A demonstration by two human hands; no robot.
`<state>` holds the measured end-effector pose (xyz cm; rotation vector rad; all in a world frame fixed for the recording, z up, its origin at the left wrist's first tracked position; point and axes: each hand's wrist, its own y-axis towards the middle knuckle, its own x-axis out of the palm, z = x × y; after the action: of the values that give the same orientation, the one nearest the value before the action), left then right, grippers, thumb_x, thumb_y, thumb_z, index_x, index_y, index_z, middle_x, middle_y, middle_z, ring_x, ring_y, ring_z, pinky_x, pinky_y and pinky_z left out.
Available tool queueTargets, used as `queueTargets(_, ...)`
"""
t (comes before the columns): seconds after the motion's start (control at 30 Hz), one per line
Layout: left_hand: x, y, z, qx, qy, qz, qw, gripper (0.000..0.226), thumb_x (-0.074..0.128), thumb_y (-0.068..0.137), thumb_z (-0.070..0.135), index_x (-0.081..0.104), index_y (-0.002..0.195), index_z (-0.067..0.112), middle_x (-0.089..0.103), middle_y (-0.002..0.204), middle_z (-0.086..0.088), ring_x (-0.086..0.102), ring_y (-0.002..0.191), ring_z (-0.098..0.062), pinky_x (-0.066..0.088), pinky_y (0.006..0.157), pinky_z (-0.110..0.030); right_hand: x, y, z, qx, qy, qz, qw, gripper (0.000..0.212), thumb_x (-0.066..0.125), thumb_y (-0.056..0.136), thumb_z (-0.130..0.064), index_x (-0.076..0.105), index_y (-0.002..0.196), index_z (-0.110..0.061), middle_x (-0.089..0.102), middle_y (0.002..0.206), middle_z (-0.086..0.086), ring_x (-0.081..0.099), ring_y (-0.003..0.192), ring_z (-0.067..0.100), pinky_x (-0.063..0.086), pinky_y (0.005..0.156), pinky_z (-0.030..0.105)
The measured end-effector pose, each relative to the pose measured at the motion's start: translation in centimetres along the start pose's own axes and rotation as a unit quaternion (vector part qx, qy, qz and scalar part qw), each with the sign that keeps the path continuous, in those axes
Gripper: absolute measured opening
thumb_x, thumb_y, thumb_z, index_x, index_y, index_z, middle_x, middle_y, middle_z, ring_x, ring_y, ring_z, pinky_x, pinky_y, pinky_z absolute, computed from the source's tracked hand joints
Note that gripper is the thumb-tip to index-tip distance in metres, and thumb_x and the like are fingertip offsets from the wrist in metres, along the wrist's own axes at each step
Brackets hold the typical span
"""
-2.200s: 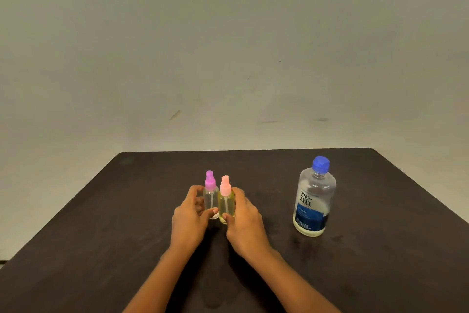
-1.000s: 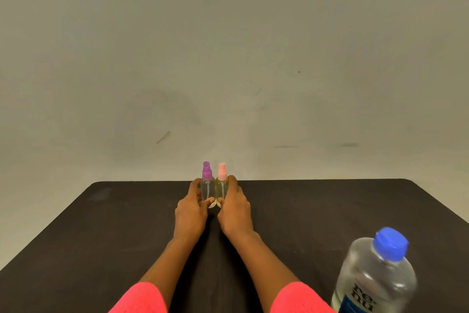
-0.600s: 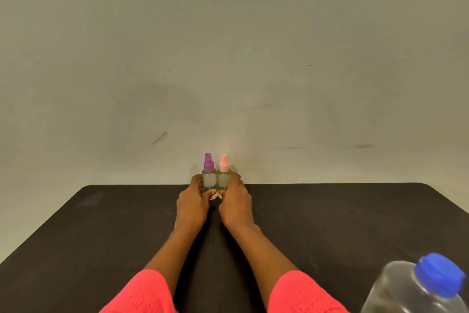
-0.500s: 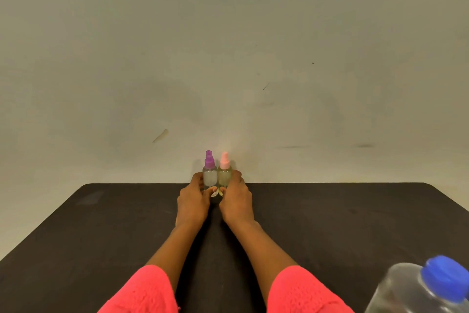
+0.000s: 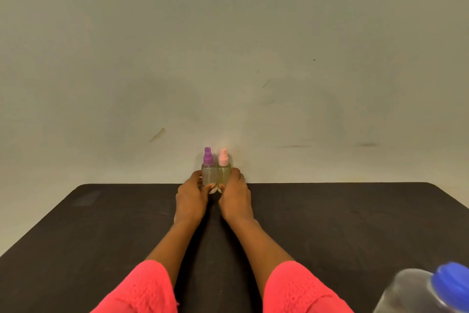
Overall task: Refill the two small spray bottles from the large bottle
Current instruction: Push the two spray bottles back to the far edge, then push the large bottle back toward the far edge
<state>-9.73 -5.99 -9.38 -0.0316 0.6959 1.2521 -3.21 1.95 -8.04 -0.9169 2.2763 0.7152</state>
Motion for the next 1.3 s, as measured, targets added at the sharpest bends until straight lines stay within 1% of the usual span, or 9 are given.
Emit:
queueTargets(0.2, -0.1, -0.2, 0.0, -0.010, -0.006, -0.007, 1.000, 0.039, 0.066, 0.086, 0.023, 0.054, 0.121, 0.010, 0.066, 0.112, -0.010, 0.062, 0.104, -0.023, 0.049, 0.089, -0.035, 0.4, -0.2, 0.2, 0.004, 0.039, 0.009, 0.999, 0.048, 0.055, 0.093, -0.010, 0.035, 0.136, -0.010, 0.047, 0.129, 0.010, 0.051, 0.114, 0.025, 0.044, 0.092, 0.031)
queueTargets(0.37, -0.8, -1.4, 0.2, -0.054, -0.037, -0.017, 0.998, 0.076, 0.074, 0.077, 0.030, 0.035, 0.138, 0.009, 0.056, 0.128, -0.013, 0.054, 0.117, -0.026, 0.043, 0.097, -0.037, -0.4, -1.4, 0.3, 0.035, 0.069, 0.001, 0.997, 0.064, 0.058, 0.093, -0.017, 0.022, 0.145, -0.010, 0.040, 0.138, 0.010, 0.047, 0.123, 0.025, 0.042, 0.096, 0.031)
queueTargets(0.43, -1.3, -2.4, 0.3, -0.067, -0.041, -0.023, 0.997, 0.083, 0.077, 0.074, 0.031, 0.032, 0.140, 0.009, 0.052, 0.132, -0.015, 0.051, 0.121, -0.027, 0.042, 0.100, -0.037, -0.9, -2.4, 0.4, 0.048, 0.071, -0.001, 0.996, 0.066, 0.058, 0.093, -0.018, 0.020, 0.147, -0.011, 0.038, 0.141, 0.009, 0.045, 0.126, 0.025, 0.041, 0.099, 0.030)
queueTargets(0.53, -2.3, -4.9, 1.0, -0.080, -0.047, -0.034, 0.995, 0.088, 0.079, 0.071, 0.030, 0.031, 0.142, 0.009, 0.050, 0.135, -0.014, 0.049, 0.124, -0.025, 0.040, 0.102, -0.036, -1.8, -4.5, 0.3, 0.067, 0.074, 0.005, 0.995, 0.064, 0.058, 0.092, -0.018, 0.023, 0.145, -0.011, 0.038, 0.142, 0.008, 0.045, 0.127, 0.023, 0.041, 0.099, 0.028)
queueTargets(0.9, -6.1, -16.8, 4.2, -0.093, -0.076, -0.056, 0.991, 0.079, 0.080, 0.071, 0.024, 0.038, 0.137, 0.010, 0.055, 0.129, -0.009, 0.052, 0.120, -0.019, 0.041, 0.103, -0.033, -5.5, -15.2, 0.0, 0.101, 0.118, 0.003, 0.988, 0.054, 0.059, 0.090, -0.009, 0.033, 0.138, -0.011, 0.047, 0.138, 0.005, 0.047, 0.127, 0.015, 0.040, 0.100, 0.023)
queueTargets(1.1, -7.3, -21.4, 5.1, -0.116, -0.117, -0.041, 0.986, 0.067, 0.080, 0.071, 0.021, 0.047, 0.129, 0.008, 0.058, 0.122, -0.008, 0.055, 0.113, -0.018, 0.043, 0.098, -0.028, -8.0, -20.2, 0.3, 0.099, 0.124, -0.041, 0.986, 0.050, 0.060, 0.087, -0.010, 0.037, 0.132, -0.012, 0.052, 0.131, 0.004, 0.051, 0.121, 0.013, 0.042, 0.098, 0.022)
queueTargets(1.17, -7.5, -22.6, 5.6, -0.124, -0.129, -0.028, 0.983, 0.062, 0.080, 0.072, 0.021, 0.050, 0.124, 0.008, 0.060, 0.116, -0.007, 0.057, 0.106, -0.016, 0.044, 0.092, -0.025, -9.3, -21.5, 0.2, 0.098, 0.114, -0.068, 0.986, 0.050, 0.060, 0.088, -0.014, 0.038, 0.132, -0.014, 0.054, 0.128, 0.003, 0.054, 0.114, 0.012, 0.043, 0.094, 0.022)
queueTargets(1.23, -7.7, -23.9, 6.3, -0.123, -0.147, -0.015, 0.981, 0.053, 0.079, 0.073, 0.021, 0.054, 0.119, 0.010, 0.063, 0.107, -0.004, 0.059, 0.100, -0.014, 0.044, 0.084, -0.021, -10.7, -23.1, -0.3, 0.078, 0.119, -0.079, 0.987, 0.045, 0.060, 0.088, -0.016, 0.042, 0.128, -0.017, 0.056, 0.125, 0.000, 0.058, 0.099, 0.008, 0.046, 0.085, 0.019)
queueTargets(1.3, -7.7, -25.1, 7.3, -0.103, -0.167, -0.006, 0.981, 0.042, 0.077, 0.075, 0.017, 0.056, 0.112, 0.014, 0.064, 0.102, -0.001, 0.061, 0.098, -0.012, 0.044, 0.081, -0.018, -12.4, -24.7, -1.2, 0.016, 0.141, -0.048, 0.989, 0.039, 0.060, 0.088, -0.012, 0.047, 0.123, -0.023, 0.058, 0.120, -0.004, 0.059, 0.085, -0.001, 0.046, 0.074, 0.010)
